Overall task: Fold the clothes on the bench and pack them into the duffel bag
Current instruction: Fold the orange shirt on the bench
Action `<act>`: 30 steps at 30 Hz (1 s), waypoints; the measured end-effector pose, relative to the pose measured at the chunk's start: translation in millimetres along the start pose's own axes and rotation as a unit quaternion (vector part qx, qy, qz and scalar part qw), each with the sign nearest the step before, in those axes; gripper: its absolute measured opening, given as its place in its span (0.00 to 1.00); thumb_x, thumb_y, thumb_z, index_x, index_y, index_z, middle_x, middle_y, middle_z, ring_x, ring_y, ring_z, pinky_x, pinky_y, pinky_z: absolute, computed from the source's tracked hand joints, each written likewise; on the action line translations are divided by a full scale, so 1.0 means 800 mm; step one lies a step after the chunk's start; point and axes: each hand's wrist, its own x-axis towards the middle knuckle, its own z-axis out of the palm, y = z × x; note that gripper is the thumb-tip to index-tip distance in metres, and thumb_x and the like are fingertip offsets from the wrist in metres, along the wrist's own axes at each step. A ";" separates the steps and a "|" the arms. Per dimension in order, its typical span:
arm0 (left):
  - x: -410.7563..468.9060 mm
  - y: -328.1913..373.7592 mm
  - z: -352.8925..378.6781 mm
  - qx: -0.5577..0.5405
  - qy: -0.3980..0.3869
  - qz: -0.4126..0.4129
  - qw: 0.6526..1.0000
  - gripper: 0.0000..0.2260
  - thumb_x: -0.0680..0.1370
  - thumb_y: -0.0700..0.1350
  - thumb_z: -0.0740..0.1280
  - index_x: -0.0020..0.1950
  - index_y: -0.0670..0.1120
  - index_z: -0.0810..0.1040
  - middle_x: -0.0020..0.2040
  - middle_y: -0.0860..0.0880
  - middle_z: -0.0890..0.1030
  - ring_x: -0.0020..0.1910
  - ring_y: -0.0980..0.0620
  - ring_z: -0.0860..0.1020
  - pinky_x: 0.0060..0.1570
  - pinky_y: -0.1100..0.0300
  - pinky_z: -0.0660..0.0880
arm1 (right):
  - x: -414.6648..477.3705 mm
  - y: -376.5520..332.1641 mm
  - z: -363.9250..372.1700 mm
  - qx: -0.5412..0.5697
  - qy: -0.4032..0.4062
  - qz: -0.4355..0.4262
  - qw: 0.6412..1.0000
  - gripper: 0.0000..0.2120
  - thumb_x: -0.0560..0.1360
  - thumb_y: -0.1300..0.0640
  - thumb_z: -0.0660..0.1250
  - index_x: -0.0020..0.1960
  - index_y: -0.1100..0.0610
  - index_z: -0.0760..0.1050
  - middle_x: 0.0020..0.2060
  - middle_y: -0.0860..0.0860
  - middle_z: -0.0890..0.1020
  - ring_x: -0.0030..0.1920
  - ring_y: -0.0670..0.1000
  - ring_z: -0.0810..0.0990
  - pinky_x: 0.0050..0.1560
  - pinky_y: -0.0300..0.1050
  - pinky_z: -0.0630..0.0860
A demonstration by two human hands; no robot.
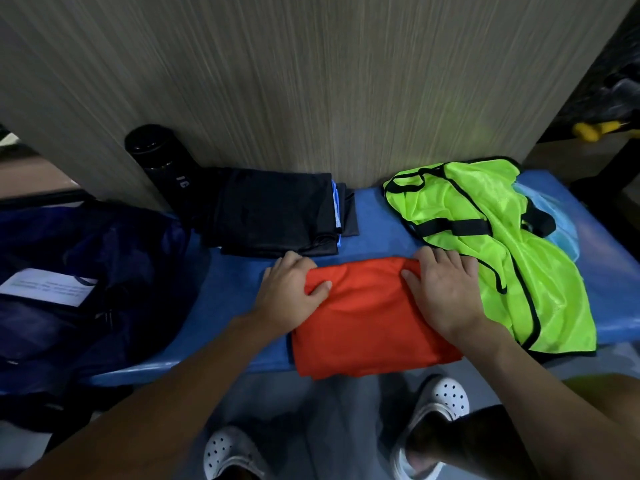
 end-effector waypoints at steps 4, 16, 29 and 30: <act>-0.009 -0.007 -0.013 -0.149 -0.006 -0.020 0.989 0.14 0.65 0.59 0.70 0.44 0.55 0.71 0.37 0.57 0.76 0.40 0.54 0.77 0.50 0.52 0.74 | -0.005 -0.003 -0.010 0.090 0.005 0.006 0.996 0.09 0.76 0.51 0.67 0.52 0.55 0.72 0.46 0.53 0.81 0.50 0.59 0.77 0.53 0.52 0.59; -0.037 -0.018 -0.007 -0.343 0.098 -0.076 0.931 0.39 0.65 0.45 0.79 0.70 0.54 0.63 0.60 0.54 0.76 0.58 0.57 0.78 0.62 0.62 0.72 | 0.001 -0.014 -0.016 0.377 -0.113 0.065 0.917 0.52 0.66 0.51 0.80 0.78 0.53 0.50 0.66 0.56 0.75 0.65 0.55 0.75 0.66 0.48 0.70; -0.074 -0.002 -0.015 -0.381 0.104 -0.033 0.918 0.39 0.73 0.33 0.72 0.71 0.69 0.64 0.67 0.67 0.71 0.63 0.63 0.75 0.67 0.60 0.72 | -0.010 -0.029 -0.031 0.375 -0.033 0.009 0.926 0.44 0.74 0.62 0.72 0.78 0.42 0.49 0.59 0.62 0.79 0.62 0.59 0.76 0.55 0.41 0.68; -0.076 -0.004 -0.017 -0.386 0.102 -0.030 0.917 0.39 0.74 0.33 0.71 0.71 0.69 0.64 0.69 0.67 0.70 0.65 0.62 0.74 0.68 0.59 0.71 | -0.010 -0.029 -0.033 0.377 -0.034 0.002 0.925 0.43 0.74 0.61 0.72 0.78 0.42 0.49 0.63 0.60 0.78 0.65 0.57 0.75 0.57 0.39 0.66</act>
